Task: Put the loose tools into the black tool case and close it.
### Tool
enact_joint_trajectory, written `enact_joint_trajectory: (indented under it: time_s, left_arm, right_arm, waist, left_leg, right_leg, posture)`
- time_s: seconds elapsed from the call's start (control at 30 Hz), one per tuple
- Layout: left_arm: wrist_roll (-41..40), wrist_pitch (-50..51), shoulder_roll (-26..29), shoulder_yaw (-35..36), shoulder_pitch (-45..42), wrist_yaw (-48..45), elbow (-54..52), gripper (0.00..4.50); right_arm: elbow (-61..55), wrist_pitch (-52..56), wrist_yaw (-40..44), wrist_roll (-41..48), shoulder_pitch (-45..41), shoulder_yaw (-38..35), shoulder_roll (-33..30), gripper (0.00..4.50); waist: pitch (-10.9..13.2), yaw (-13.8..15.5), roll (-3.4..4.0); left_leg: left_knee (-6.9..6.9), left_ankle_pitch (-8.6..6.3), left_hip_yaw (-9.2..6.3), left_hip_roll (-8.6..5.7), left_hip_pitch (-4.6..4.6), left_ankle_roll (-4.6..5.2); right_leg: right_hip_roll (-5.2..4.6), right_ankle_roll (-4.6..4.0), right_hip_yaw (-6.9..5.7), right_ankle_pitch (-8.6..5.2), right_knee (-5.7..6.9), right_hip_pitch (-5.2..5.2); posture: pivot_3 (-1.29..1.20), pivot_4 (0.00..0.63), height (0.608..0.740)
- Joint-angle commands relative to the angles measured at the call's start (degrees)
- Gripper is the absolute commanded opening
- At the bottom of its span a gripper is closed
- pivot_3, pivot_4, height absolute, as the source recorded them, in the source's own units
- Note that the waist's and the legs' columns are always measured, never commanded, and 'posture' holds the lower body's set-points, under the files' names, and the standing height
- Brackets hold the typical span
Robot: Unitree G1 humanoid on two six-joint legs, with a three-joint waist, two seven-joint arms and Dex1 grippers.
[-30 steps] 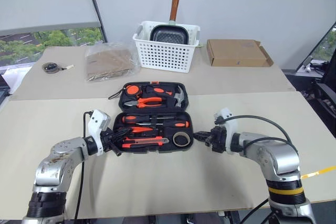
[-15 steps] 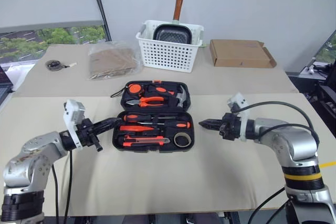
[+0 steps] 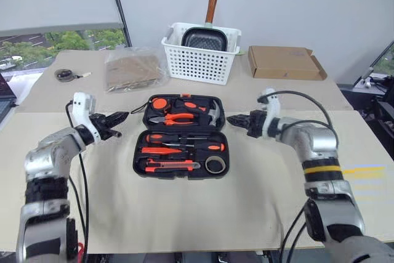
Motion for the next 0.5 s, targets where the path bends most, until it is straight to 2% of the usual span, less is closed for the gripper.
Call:
enact_joint_trajectory:
  time_s: [0.03, 0.27, 0.5]
  left_arm:
    - [2.75, -2.96, 0.21, -1.2, -6.55, -2.35, 9.8, 0.0]
    - [6.81, -7.74, -0.7, -2.04, -15.75, -4.61, 26.3, 0.0]
    - [8.11, -9.38, -1.42, -1.15, -19.16, -6.66, 32.4, 0.0]
  right_arm:
    - [6.1, -2.56, -0.43, 0.35, -4.6, -2.39, 1.11, 1.15]
    - [17.66, -6.6, -1.78, -1.98, -9.74, -2.35, 3.4, 1.15]
    - [22.1, -8.12, -0.7, -2.13, -11.6, -3.18, 4.02, 1.15]
  waist:
    - [0.0, -0.22, 0.0]
    - [-0.01, -1.17, -0.01]
    - [-0.01, -1.66, -0.01]
  left_leg:
    - [-0.01, 0.0, 0.01, -0.02, -0.02, 0.0]
    - [-0.02, -0.02, 0.06, -0.06, -0.07, 0.03]
    - [-0.02, -0.01, 0.08, -0.03, -0.05, 0.0]
  right_leg:
    - [0.0, 0.02, 0.0, 0.01, 0.0, 0.0]
    - [-0.03, 0.06, 0.01, 0.04, -0.03, 0.0]
    - [-0.03, 0.07, 0.0, 0.04, 0.02, -0.01]
  posture:
    - [0.0, 0.15, 0.7]
    - [0.0, 0.15, 0.7]
    - [0.0, 0.15, 0.7]
